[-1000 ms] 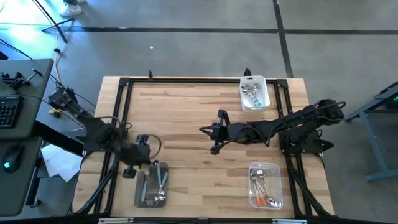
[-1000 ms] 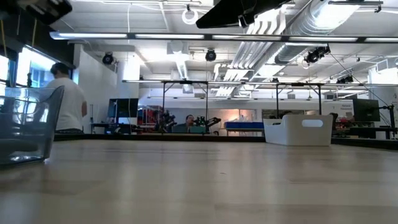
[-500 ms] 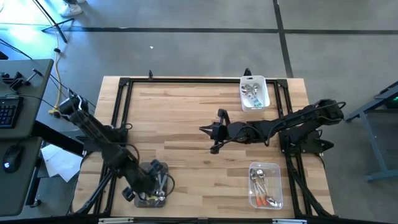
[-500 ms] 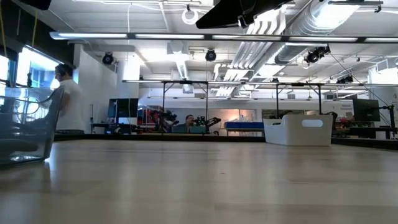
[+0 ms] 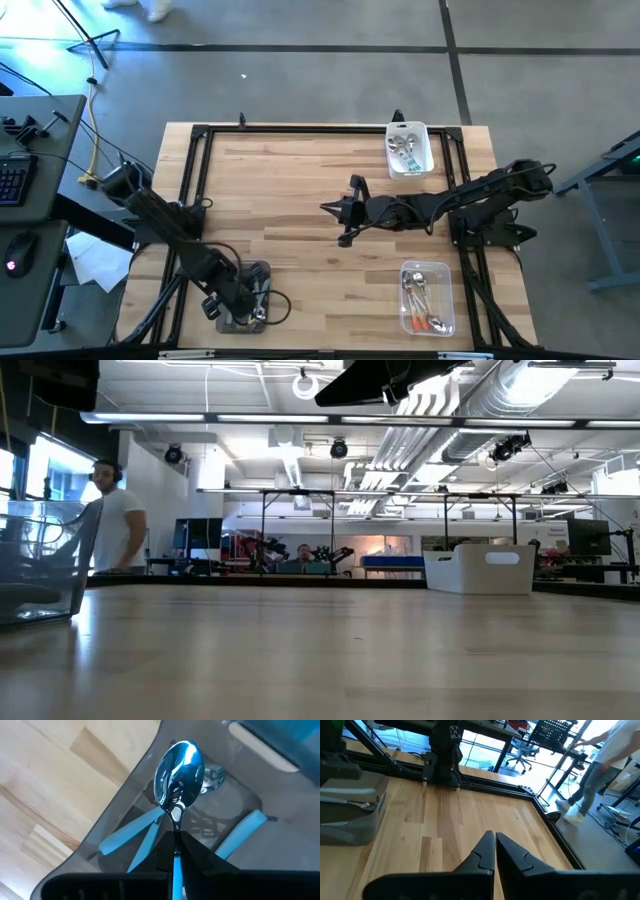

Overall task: Sort silverware by color (type)
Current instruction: Put the top light blue spoon into the black bin, then return to Home Position

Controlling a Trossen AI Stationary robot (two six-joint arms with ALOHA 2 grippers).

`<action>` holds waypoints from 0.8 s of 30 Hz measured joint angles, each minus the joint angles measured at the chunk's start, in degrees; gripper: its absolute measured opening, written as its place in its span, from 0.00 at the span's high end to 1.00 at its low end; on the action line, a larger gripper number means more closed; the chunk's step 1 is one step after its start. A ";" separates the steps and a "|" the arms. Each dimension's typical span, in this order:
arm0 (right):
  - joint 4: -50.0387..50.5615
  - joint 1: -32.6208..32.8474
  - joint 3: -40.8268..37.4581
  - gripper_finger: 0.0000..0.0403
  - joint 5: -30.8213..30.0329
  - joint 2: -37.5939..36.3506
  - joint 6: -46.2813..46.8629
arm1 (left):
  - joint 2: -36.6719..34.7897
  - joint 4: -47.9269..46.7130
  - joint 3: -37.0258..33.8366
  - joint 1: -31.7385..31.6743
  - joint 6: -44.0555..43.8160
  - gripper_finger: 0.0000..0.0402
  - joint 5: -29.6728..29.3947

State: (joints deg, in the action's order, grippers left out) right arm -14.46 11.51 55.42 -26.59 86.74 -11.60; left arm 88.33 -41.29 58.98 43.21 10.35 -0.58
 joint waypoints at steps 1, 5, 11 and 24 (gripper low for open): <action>0.00 0.00 0.00 1.00 0.01 0.00 0.00 | 0.31 -0.06 -0.02 -0.18 0.53 1.00 -0.10; 0.02 0.00 0.00 1.00 0.00 0.00 0.00 | 1.30 -0.62 -0.02 -0.90 0.43 0.99 -0.11; 0.02 0.00 0.00 1.00 0.00 0.00 0.00 | 1.66 -1.17 -0.02 -0.91 -0.07 0.91 0.13; 8.03 0.15 0.00 1.00 -0.20 -0.28 -0.84 | -0.44 -4.54 -0.11 -1.51 -8.29 0.87 -2.88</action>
State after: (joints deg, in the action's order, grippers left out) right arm -6.43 11.66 55.42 -26.79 86.46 -12.44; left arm 87.89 -45.83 58.87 41.71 2.07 -3.46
